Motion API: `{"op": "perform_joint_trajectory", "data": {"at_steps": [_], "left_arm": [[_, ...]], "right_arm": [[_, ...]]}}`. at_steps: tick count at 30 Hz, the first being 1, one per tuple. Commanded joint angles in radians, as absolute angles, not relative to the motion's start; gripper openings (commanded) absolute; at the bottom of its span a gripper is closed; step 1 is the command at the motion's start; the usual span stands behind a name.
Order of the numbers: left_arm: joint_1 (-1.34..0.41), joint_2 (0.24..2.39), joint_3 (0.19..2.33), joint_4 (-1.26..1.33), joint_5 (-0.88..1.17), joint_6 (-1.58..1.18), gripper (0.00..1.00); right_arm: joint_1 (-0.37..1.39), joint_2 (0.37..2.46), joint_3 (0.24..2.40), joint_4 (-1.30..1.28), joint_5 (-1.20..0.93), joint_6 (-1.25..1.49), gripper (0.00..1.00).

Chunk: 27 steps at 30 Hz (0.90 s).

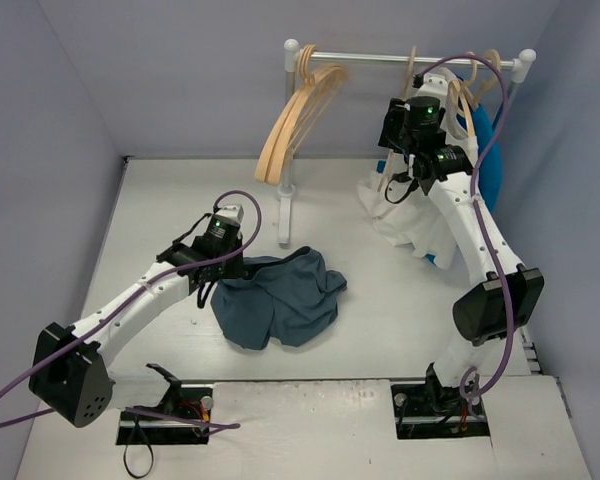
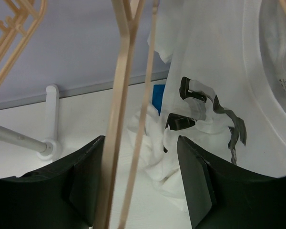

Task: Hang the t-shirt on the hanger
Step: Pick up the hanger from the clothesline.

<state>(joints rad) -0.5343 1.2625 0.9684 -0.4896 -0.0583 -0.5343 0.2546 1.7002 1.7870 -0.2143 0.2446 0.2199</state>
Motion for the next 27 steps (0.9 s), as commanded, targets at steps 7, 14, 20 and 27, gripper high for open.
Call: {"op": "perform_joint_trajectory", "data": {"at_steps": [7,14,20,27], "left_arm": [[-0.525,1.261,0.992,-0.449,-0.065,-0.535,0.00],[-0.525,1.257,0.992,-0.451,-0.064,-0.538,0.00],[-0.525,1.252,0.983,-0.452,-0.068,-0.540,0.00],[-0.525,1.252,0.989,-0.453,-0.071,-0.536,0.00]], "right_arm": [[0.249,1.671,1.858,-0.153,0.288,0.149,0.38],[0.242,1.677,1.864,-0.150,0.292,0.144,0.14],[0.241,1.673,1.871,-0.147,0.289,0.126,0.03],[0.241,1.638,1.877,-0.135,0.293,0.105,0.00]]}}
